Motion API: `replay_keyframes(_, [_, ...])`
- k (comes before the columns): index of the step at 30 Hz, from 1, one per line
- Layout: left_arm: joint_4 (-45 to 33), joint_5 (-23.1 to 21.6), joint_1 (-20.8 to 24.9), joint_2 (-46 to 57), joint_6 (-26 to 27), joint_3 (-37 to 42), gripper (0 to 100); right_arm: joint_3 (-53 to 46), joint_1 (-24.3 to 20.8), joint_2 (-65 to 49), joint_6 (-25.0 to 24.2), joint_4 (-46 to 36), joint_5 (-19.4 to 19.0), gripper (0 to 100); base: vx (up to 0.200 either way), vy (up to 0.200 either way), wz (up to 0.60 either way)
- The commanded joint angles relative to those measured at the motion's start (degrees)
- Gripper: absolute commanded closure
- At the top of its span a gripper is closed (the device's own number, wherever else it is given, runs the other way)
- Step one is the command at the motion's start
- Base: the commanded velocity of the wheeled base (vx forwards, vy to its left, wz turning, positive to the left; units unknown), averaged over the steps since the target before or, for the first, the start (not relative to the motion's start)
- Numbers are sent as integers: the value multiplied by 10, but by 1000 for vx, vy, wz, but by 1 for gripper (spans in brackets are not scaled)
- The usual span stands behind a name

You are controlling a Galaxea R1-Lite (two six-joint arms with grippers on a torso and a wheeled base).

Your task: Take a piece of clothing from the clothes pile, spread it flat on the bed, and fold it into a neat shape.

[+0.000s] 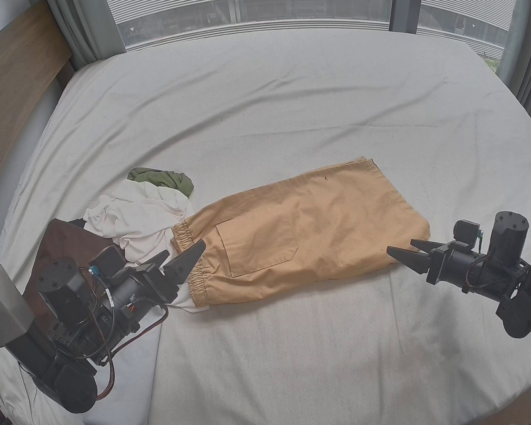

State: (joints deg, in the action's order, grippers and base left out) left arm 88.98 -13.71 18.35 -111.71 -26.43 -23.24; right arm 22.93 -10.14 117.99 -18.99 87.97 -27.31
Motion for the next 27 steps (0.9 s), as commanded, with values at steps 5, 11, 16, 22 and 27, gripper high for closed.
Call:
replay_keyframes(5, [1, 0, -3, -3, -1, 0, 0, -1, 5, 36, 0, 0, 0, 0, 0, 0, 0])
replay_keyframes(11, [1, 0, -2, -7, 0, 4, 0, 2, 14, 58, 1, 0, 1, 0, 0, 0, 0])
replay_keyframes(16, [1, 0, -2, -10, 0, 5, 0, 1, 21, 73, 2, -1, 1, 0, 0, 0, 0])
replay_keyframes(22, [1, 0, -3, -11, 0, 4, 0, 3, 32, 94, 19, -1, 1, 0, 0, 0, 0])
replay_keyframes(27, [1, 0, -3, -11, 0, 5, 0, 6, 35, 106, 22, -3, 1, 0, 0, 0, 0])
